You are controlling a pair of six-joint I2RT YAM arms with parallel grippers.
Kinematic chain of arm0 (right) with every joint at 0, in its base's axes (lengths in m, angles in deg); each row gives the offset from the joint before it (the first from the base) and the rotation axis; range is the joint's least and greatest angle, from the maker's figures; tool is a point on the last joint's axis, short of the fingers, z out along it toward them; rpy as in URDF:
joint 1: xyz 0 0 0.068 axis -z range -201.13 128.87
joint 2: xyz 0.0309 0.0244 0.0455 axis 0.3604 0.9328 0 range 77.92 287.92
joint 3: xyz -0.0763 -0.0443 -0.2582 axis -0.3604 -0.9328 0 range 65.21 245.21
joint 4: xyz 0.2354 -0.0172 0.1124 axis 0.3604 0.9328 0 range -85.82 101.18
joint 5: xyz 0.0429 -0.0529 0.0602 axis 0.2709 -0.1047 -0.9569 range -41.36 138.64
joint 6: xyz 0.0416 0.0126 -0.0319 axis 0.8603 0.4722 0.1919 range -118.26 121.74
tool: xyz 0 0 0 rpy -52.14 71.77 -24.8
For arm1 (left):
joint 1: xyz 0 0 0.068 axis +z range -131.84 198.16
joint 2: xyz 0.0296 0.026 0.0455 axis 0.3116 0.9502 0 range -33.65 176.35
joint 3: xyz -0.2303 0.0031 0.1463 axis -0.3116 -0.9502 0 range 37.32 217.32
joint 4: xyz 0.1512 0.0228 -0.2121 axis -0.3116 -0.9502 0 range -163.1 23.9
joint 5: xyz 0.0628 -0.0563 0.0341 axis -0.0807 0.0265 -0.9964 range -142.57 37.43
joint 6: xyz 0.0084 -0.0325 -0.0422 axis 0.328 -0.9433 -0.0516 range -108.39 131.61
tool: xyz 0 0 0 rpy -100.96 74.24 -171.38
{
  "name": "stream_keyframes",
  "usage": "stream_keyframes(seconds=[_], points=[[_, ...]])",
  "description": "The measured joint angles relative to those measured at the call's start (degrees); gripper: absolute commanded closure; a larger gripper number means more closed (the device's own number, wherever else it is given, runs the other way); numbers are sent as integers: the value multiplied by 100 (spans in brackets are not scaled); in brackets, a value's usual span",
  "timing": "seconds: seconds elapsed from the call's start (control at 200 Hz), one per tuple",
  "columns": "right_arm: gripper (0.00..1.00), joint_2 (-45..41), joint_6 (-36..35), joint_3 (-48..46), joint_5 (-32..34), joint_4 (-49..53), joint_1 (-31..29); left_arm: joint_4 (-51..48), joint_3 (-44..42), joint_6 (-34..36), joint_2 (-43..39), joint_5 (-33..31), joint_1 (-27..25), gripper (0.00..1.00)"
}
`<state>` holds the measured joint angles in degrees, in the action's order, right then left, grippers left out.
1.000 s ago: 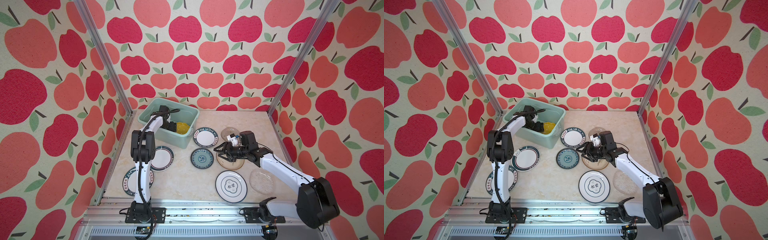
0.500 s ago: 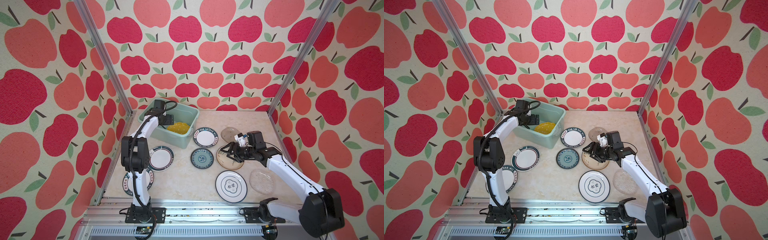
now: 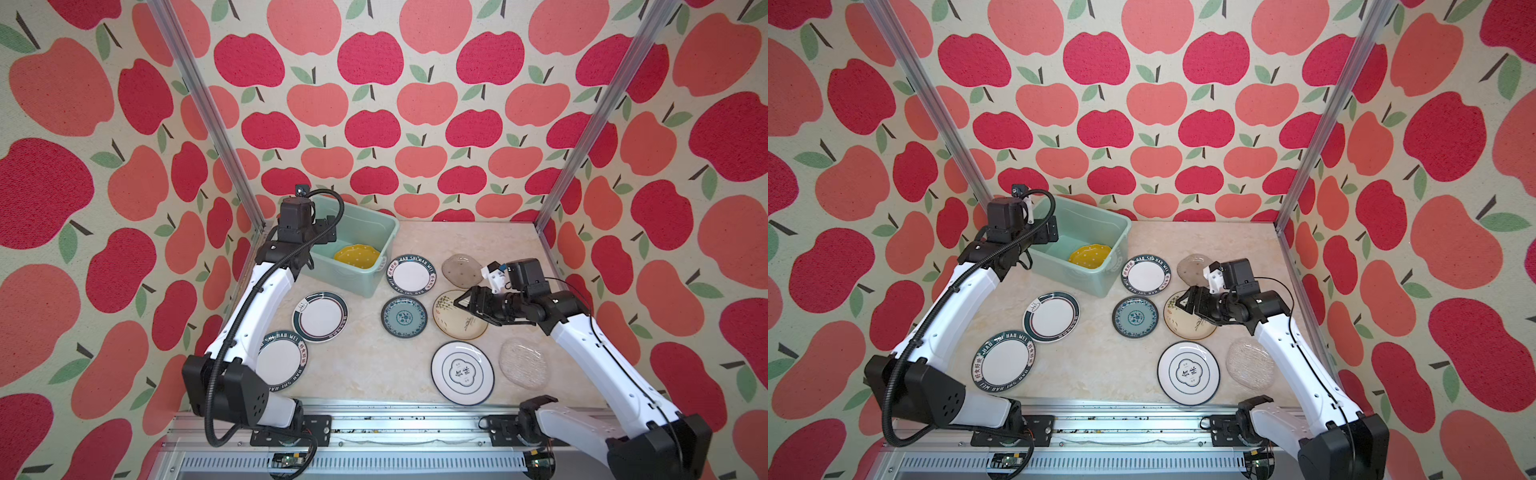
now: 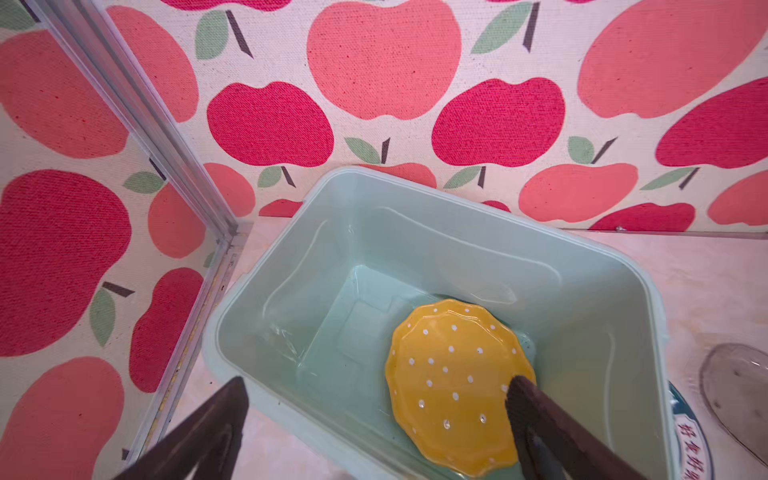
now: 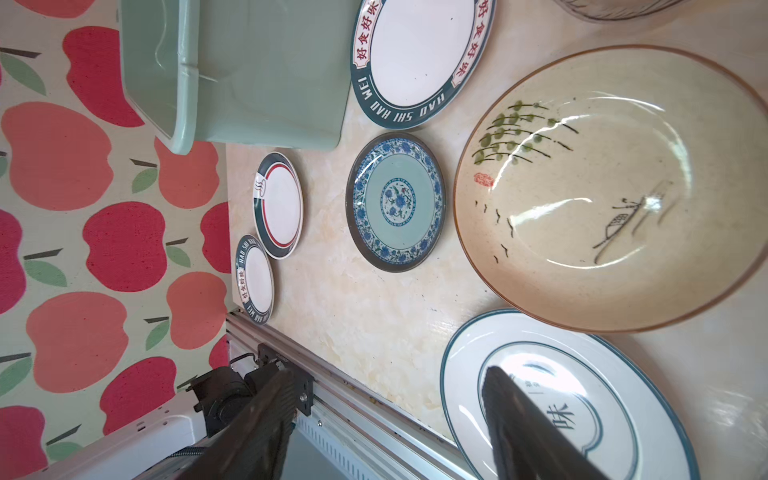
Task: Place the plates into the plastic bin on the countertop
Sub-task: 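Move the left gripper toward the white printed plate while the right gripper lowers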
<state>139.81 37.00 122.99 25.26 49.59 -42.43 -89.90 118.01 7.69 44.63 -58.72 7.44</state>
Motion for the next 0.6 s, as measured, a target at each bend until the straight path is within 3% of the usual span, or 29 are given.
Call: stream_keyframes(seconds=[0.12, 0.325, 0.455, 0.6], points=[[19, -142, -225, 87, 459, 772, 7, -461, -459, -487, -975, 664, 35, 1], [17, -269, -306, -310, 1102, 1554, 11, -1836, -750, -2273, -1978, 1541, -529, 3], [17, -402, -192, -944, 1314, 1694, 11, -2535, -1266, -3239, -2129, 2131, -1281, 3], [16, -654, 85, -1687, 1346, 1687, 9, -2876, -1738, -4002, -2028, 2323, -2553, 2]])
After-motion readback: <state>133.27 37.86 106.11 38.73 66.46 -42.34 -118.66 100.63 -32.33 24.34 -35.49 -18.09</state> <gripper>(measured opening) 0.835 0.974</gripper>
